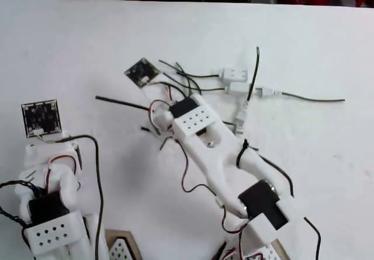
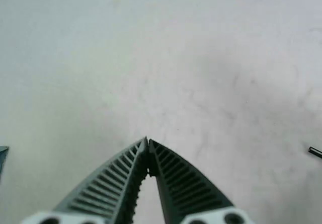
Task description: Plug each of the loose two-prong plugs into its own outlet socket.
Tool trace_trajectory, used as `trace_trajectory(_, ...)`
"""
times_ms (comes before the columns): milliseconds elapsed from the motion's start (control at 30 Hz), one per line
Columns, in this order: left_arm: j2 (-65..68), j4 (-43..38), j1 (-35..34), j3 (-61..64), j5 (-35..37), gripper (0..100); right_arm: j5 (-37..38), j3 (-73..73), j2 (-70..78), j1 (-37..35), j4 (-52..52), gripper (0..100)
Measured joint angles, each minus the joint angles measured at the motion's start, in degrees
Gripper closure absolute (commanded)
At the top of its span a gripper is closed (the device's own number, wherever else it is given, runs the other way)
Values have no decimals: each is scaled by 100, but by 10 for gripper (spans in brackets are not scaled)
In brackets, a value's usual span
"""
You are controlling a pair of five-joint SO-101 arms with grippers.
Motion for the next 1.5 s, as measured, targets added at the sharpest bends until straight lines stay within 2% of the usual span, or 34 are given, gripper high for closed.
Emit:
trace_trajectory(300, 0, 0, 0, 0, 0, 976, 97, 343, 26, 9, -149, 983)
trace_trajectory(700, 0, 0, 0, 0, 0, 976, 193, 26, 431, 18, -123, 983)
trace_trajectory(1033, 0, -97, 0, 62, 0, 976, 202, 88, -712, 53, -62, 983)
trace_trajectory(1300, 0, -105, 0, 62, 0, 976, 193, -105, -967, 53, -897, 982)
trace_trajectory(1500, 0, -105, 0, 62, 0, 976, 193, -712, 9, 53, -2092, 981)
